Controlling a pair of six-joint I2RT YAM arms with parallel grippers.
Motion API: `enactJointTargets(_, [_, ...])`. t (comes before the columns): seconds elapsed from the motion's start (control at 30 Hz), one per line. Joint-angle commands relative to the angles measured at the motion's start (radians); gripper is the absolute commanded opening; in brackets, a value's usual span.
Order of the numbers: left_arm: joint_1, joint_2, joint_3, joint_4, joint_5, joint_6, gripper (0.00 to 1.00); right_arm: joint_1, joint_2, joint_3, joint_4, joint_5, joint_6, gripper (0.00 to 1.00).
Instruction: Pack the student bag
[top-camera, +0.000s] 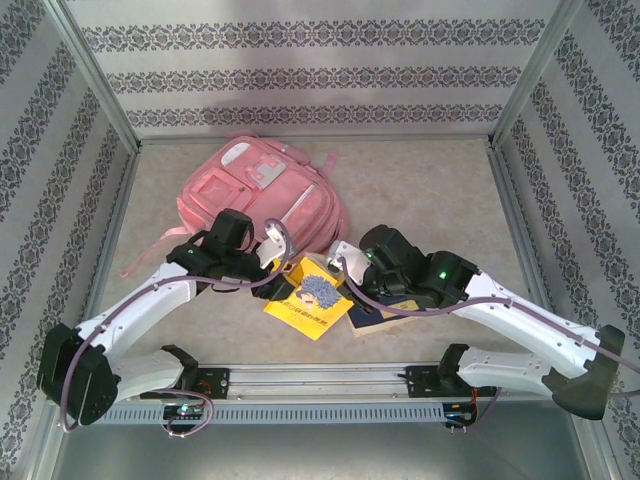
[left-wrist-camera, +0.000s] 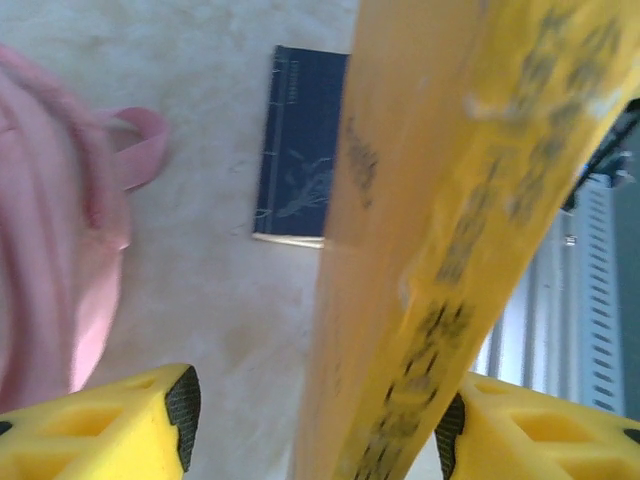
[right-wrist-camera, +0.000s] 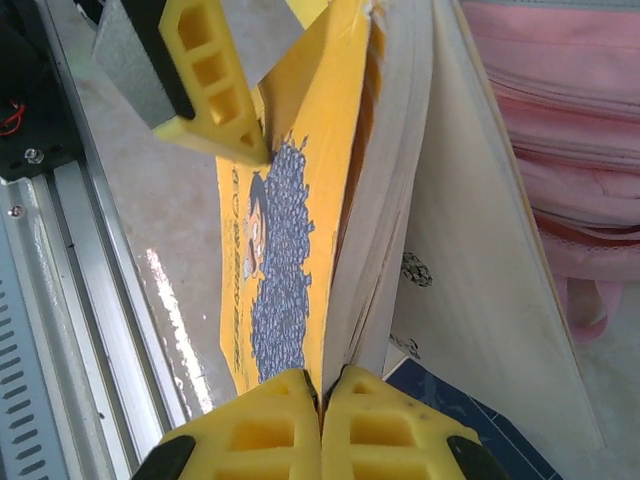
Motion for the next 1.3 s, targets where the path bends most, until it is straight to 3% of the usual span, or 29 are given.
enactJointTargets(0.0, [-0.022,0.008,0.042,0.001,0.151,0.091,0.61,0.016,0.004,0.054,0.051,0.033,-0.025,0.0])
enactJointTargets(0.1, [-0.023,0.025,0.051,-0.03,0.196,0.127,0.54,0.021,0.009,0.056,0.056,0.046,-0.029,0.0])
enactJointTargets(0.13, [-0.025,0.032,0.056,-0.036,0.205,0.133,0.47,0.022,0.009,0.057,0.058,0.054,-0.03,0.0])
enactJointTargets(0.27, [-0.024,0.041,0.066,-0.035,0.196,0.135,0.01,0.022,0.002,0.056,0.062,0.096,-0.027,0.0])
enactJointTargets(0.37, [-0.024,0.019,0.074,-0.003,0.175,0.098,0.0,0.022,-0.016,0.058,0.064,0.173,-0.019,0.0])
enactJointTargets(0.47, [-0.02,-0.04,0.067,0.108,0.15,-0.012,0.0,0.017,-0.049,0.059,0.068,0.306,0.002,0.36])
enactJointTargets(0.63, [-0.016,-0.129,0.053,0.402,0.053,-0.32,0.0,-0.044,-0.121,0.067,0.096,0.416,0.091,0.61])
enactJointTargets(0.7, [-0.016,-0.143,0.063,0.489,-0.03,-0.465,0.0,-0.086,-0.144,0.073,0.107,0.39,0.155,0.64])
enactJointTargets(0.77, [-0.016,-0.156,0.091,0.534,-0.183,-0.661,0.0,-0.13,-0.171,0.071,0.142,0.303,0.254,0.66])
enactJointTargets(0.83, [-0.016,-0.157,0.135,0.524,-0.325,-0.827,0.0,-0.154,-0.18,0.071,0.174,0.224,0.357,0.69])
enactJointTargets(0.93, [-0.016,-0.125,0.231,0.486,-0.448,-1.055,0.0,-0.194,-0.161,0.086,0.206,0.11,0.555,0.68])
enactJointTargets(1.13, [-0.016,-0.092,0.344,0.502,-0.579,-1.33,0.0,-0.216,-0.098,0.13,0.251,0.029,0.772,0.63])
enactJointTargets(1.23, [-0.018,-0.092,0.339,0.552,-0.642,-1.457,0.0,-0.237,-0.067,0.157,0.279,0.027,0.918,0.65])
enactJointTargets(1.27, [-0.017,-0.089,0.331,0.585,-0.649,-1.495,0.0,-0.268,-0.05,0.162,0.305,-0.03,1.022,0.68])
